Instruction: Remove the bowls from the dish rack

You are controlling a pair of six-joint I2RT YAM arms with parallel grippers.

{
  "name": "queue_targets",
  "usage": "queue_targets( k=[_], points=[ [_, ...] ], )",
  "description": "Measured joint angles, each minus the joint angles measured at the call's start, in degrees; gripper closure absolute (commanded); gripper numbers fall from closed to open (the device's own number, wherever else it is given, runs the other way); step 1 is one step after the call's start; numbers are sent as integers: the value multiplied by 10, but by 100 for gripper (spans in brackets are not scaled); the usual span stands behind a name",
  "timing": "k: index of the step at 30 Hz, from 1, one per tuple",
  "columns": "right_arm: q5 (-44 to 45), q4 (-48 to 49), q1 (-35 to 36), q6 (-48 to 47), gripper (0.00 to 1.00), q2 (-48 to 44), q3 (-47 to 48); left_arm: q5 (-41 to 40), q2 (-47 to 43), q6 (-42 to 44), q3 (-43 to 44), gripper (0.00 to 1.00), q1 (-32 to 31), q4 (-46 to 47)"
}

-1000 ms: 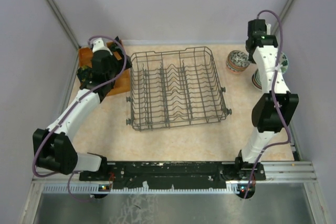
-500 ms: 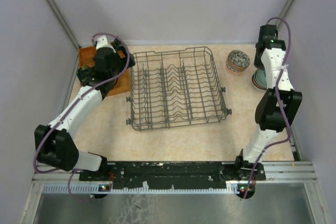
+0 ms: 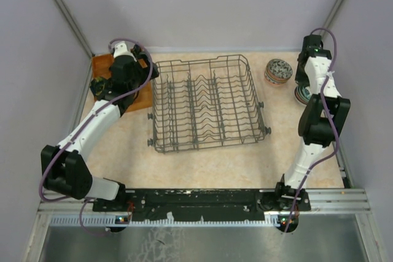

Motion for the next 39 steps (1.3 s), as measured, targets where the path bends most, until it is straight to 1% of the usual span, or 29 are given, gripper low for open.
queue_targets(
  k=[7, 12, 19, 21, 26, 33, 35, 39],
  points=[
    [-14, 4, -6, 1, 99, 9, 7, -1, 0, 0, 0, 1, -2, 0],
    [-21, 1, -9, 1, 89, 23, 20, -2, 0, 0, 0, 1, -2, 0],
    [-21, -3, -9, 2, 68, 26, 32, -2, 0, 0, 0, 1, -5, 0],
    [-21, -5, -9, 3, 67, 26, 38, -3, 0, 0, 0, 1, -6, 0],
    [-21, -6, -9, 7, 57, 26, 43, -6, 0, 0, 0, 1, -6, -1],
    [-22, -5, -9, 12, 50, 19, 42, -10, 0, 0, 0, 1, -7, -2],
    [-26, 1, -9, 16, 47, -1, 34, -13, 0, 0, 0, 1, -7, -3],
    [-29, 13, 2, 20, 44, -73, 11, -23, 0, 4, 0, 1, -10, -7]
  ],
)
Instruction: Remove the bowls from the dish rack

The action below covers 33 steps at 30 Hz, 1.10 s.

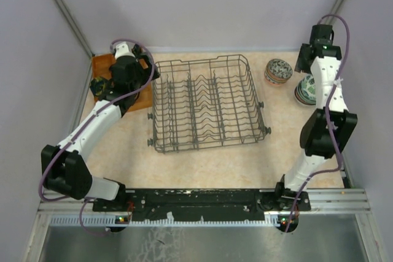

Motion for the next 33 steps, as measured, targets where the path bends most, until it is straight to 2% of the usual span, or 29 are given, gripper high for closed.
queue_targets(
  k=[8, 9, 10, 11, 12, 19, 30, 33],
  points=[
    [-5, 52, 87, 7, 36, -136, -28, -27, 0, 14, -1, 1, -3, -14],
    [-14, 70, 103, 8, 32, -157, -46, -30, 0, 14, -5, 1, -3, -13],
    [-21, 82, 114, 11, 22, -174, -63, -31, 0, 14, -6, 1, -3, -13],
    [-33, 98, 125, 15, 5, -193, -85, -32, 0, 15, -9, 1, -4, -12],
    [-45, 116, 135, 19, 1, -212, -108, -33, 0, 15, -12, 1, -3, -13],
    [-97, 212, 150, 58, 1, -307, -243, -32, -16, 15, -26, 1, -3, -12],
    [-51, 302, 149, 138, 1, -416, -406, -26, -95, 15, -78, 1, -3, 8],
    [-68, 327, 150, 155, 1, -449, -450, -30, -123, 15, -94, 1, -4, 9]
  ],
)
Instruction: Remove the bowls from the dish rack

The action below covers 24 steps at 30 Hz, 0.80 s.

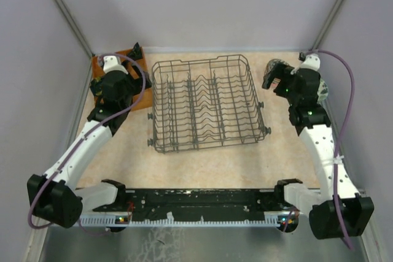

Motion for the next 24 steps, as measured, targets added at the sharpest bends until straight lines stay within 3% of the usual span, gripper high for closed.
queue_targets(
  k=[4, 11, 24],
  points=[
    [-42, 28, 27, 12, 1, -26, -31, -3, -35, 0, -21, 1, 0, 11],
    [-36, 58, 217, -8, 1, -26, -56, -3, -46, 0, -25, 1, 0, 16],
    [55, 129, 402, -17, 1, -19, -192, -10, -76, 0, -36, 1, 0, 13]
  ],
)
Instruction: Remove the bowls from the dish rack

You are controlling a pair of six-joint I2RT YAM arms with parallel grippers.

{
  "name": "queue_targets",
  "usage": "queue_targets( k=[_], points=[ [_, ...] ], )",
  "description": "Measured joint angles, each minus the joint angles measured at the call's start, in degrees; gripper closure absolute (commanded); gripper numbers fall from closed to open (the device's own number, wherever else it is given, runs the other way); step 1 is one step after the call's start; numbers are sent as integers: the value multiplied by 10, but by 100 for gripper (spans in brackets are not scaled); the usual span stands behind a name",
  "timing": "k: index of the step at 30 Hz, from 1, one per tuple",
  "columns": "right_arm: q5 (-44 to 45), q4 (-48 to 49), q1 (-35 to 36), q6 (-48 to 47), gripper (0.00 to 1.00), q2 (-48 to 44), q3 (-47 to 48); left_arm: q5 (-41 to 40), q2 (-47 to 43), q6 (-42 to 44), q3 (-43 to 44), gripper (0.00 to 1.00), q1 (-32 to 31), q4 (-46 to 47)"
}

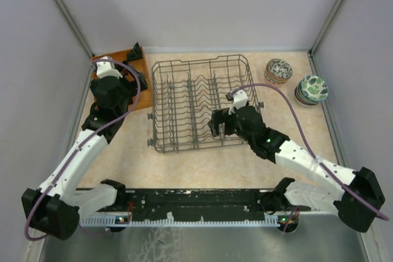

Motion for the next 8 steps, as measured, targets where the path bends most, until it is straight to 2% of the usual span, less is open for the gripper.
queue_targets(
  k=[8],
  points=[
    [29, 7, 2, -5, 1, 0, -20, -8, 0, 2, -2, 1, 0, 0]
  ],
)
